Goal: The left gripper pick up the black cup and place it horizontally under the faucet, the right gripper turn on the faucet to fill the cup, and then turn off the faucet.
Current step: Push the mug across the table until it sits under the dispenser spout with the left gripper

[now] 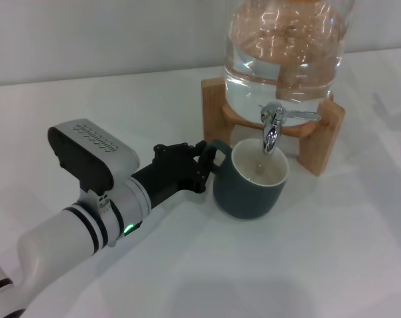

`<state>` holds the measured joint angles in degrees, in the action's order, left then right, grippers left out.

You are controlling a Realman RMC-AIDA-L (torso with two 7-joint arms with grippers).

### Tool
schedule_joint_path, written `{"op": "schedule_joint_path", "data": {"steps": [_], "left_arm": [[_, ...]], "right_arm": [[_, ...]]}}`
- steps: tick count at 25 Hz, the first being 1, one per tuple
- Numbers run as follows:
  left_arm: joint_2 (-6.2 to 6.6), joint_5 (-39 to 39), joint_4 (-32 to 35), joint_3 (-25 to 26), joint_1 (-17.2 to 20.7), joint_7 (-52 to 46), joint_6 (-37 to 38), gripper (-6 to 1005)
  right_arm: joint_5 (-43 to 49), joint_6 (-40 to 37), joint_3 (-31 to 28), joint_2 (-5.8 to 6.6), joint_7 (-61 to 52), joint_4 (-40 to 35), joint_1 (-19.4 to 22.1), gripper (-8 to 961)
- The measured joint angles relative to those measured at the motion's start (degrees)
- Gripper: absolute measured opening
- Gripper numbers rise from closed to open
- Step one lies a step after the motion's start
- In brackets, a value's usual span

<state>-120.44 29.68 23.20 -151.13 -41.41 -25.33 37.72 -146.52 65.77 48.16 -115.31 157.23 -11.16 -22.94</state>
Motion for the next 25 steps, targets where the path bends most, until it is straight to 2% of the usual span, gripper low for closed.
{"op": "schedule_joint_path", "data": {"steps": [25], "left_arm": [[-0.06, -0.05, -1.12, 0.08, -0.89, 2.39, -0.12, 131]], "right_arm": [[0.00, -0.04, 0.00, -0.09, 0.00, 0.17, 0.09, 838]]}}
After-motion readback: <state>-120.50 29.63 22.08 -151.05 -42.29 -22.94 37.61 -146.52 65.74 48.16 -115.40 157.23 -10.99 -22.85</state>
